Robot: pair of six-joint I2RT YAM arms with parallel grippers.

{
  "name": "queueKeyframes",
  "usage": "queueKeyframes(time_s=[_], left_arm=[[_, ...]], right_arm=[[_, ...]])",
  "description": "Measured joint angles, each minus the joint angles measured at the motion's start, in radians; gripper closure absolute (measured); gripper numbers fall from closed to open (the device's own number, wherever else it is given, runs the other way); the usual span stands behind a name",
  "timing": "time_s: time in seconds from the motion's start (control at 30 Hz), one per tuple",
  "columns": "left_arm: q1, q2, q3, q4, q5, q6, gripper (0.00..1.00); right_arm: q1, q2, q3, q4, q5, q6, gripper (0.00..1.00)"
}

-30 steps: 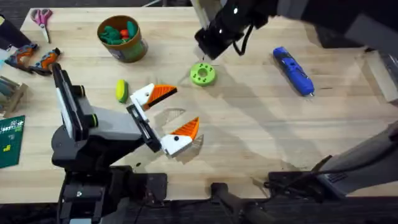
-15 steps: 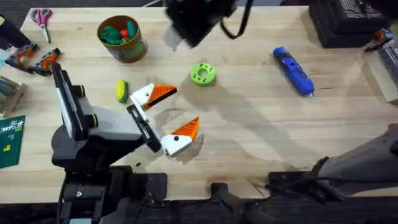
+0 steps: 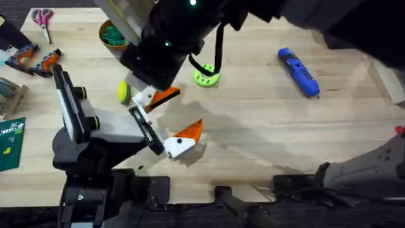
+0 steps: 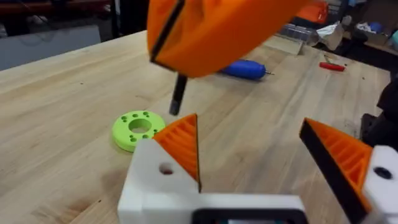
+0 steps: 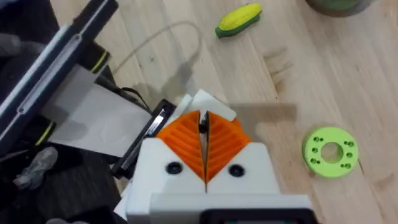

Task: Pick up the gripper from the table and insert it into the empty holder that is missing its gripper. Then pick up a screw, insert it into the mounting hole, and use the screwdriver to tighten it. Finally, clean up the table by picking up the vegetable and placing it into the bucket.

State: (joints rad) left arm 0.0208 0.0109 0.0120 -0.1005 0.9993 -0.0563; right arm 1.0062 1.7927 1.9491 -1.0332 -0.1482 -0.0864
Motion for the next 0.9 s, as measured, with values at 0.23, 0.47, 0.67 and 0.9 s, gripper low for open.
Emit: queueKeyframes(time_s=[0.23,0.47,0.67,0.9], left_arm=[[0.0,0.0,0.0,0.0,0.0,0.0,0.015],[0.0,0.0,0.0,0.0,0.0,0.0,0.015],[0.0,0.0,0.0,0.0,0.0,0.0,0.015],[0.0,0.0,0.0,0.0,0.0,0.0,0.015]], right_arm=[[0.001,0.0,0.0,0.0,-0.002,0.005,0.995],[0.001,0.0,0.0,0.0,-0.002,0.005,0.995],[0.001,0.0,0.0,-0.006,-0.002,0.005,0.995],[0.001,0.0,0.0,-0.038,-0.002,0.005,0.995]])
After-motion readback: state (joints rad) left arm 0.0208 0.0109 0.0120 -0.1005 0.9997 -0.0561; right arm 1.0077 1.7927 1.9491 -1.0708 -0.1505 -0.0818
